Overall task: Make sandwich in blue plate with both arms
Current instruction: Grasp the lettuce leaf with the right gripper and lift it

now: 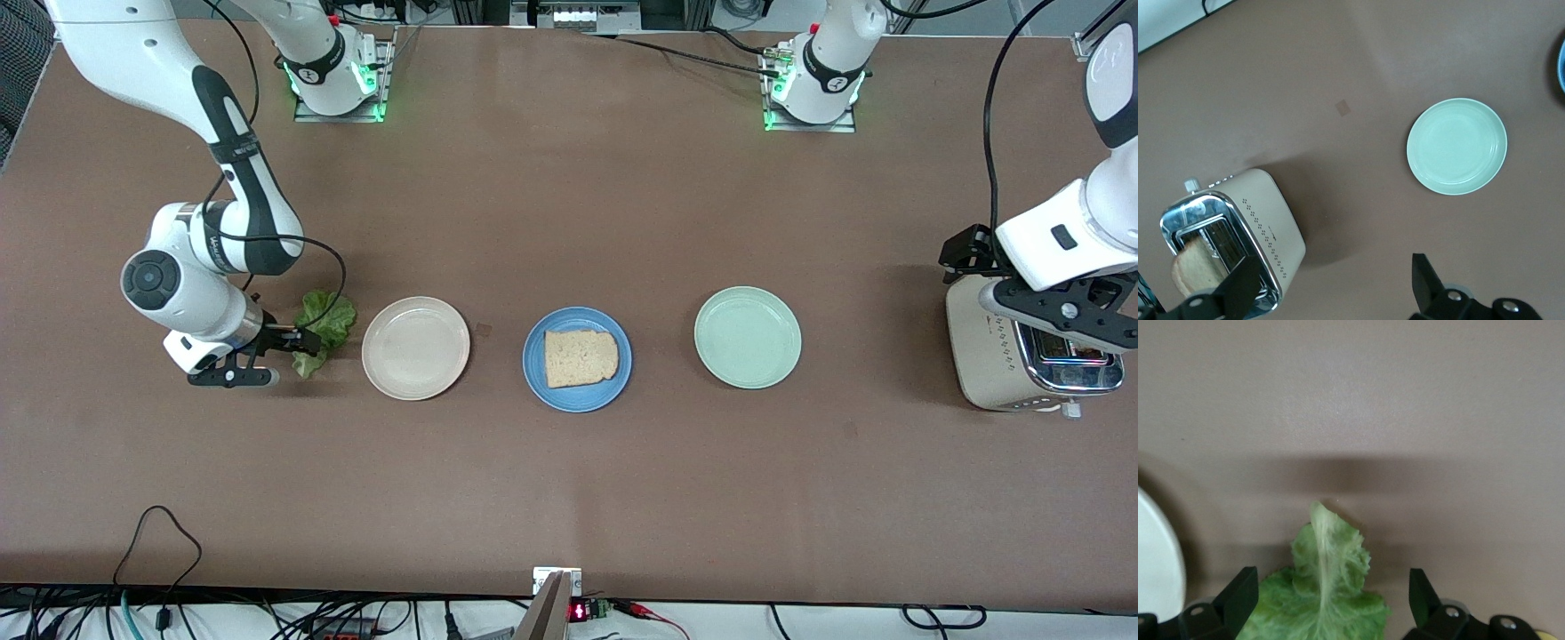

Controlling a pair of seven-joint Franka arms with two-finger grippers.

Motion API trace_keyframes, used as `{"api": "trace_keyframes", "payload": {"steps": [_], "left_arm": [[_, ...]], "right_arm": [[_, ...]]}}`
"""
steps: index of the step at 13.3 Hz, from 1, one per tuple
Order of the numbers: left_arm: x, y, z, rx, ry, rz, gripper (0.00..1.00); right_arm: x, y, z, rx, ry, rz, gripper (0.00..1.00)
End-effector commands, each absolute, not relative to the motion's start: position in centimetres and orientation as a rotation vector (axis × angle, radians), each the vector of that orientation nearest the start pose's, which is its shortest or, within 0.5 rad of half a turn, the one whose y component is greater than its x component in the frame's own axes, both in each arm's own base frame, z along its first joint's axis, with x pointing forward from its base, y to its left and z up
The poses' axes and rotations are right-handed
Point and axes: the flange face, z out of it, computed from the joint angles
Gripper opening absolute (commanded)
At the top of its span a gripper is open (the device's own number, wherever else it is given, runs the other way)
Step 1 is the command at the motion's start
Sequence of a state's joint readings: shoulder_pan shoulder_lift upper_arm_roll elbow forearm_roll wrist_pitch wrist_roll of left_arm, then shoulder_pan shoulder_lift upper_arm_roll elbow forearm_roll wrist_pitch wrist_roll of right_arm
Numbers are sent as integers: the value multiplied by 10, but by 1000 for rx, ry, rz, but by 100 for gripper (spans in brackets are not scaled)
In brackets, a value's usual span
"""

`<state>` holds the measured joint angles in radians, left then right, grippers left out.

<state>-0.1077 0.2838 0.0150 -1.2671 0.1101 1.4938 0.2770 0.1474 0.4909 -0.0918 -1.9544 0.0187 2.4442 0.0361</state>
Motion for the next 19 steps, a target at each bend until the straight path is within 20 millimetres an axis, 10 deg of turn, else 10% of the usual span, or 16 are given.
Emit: {"api": "trace_keyframes", "payload": {"steps": [1, 8, 14, 19], "left_arm": [[614, -54, 621, -3004, 508, 33, 100], [606, -86, 613, -3049, 567, 116, 100], [592, -88, 626, -3095, 591, 130, 100], [573, -87, 641, -3099, 311, 10, 100]], "right_arm": [[617, 38, 207, -3175, -2, -41, 100], [613, 48, 181, -3178, 73, -22, 95], [612, 46, 180, -3180, 45, -5, 5], [616, 46, 184, -3180, -48, -20, 0]]}}
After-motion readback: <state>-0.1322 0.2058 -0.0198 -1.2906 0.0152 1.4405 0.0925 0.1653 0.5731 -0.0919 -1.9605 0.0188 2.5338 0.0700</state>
